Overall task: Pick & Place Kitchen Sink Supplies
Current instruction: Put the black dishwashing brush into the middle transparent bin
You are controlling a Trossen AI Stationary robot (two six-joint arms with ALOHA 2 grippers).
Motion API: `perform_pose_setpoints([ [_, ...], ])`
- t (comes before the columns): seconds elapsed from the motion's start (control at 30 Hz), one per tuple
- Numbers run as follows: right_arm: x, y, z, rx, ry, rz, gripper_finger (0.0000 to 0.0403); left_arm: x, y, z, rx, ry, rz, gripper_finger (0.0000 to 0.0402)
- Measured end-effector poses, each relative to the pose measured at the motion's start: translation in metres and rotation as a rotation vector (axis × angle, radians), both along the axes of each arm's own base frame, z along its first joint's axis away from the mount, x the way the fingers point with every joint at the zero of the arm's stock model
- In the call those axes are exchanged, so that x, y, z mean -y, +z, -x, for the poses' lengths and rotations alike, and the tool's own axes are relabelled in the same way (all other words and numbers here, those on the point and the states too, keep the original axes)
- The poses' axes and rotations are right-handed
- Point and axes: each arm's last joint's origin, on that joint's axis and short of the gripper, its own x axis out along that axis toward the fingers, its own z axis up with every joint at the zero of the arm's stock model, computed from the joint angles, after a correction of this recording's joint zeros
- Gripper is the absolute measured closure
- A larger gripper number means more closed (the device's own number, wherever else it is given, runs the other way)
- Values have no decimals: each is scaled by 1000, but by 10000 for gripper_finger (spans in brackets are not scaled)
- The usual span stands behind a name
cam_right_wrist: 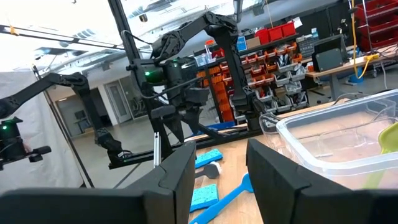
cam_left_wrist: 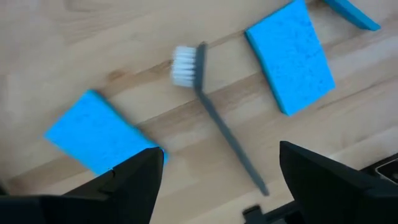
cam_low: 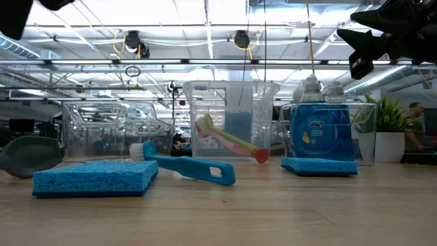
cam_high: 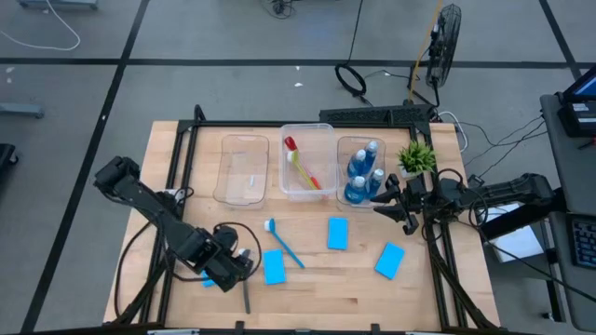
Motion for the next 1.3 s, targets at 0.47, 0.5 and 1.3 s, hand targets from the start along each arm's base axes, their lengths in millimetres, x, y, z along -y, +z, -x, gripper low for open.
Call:
perform_pose_setpoints([
  [0.47,0,0,0,1,-1,7,273,16,-47,-24,-82,-9,-45,104],
  [0.5,0,0,0,1,-1,7,273,17,-50,-26,-84,-16,-46,107],
  [1.3,0,0,0,0,3,4,273,25,-114,-55,-234,-22,47,212],
])
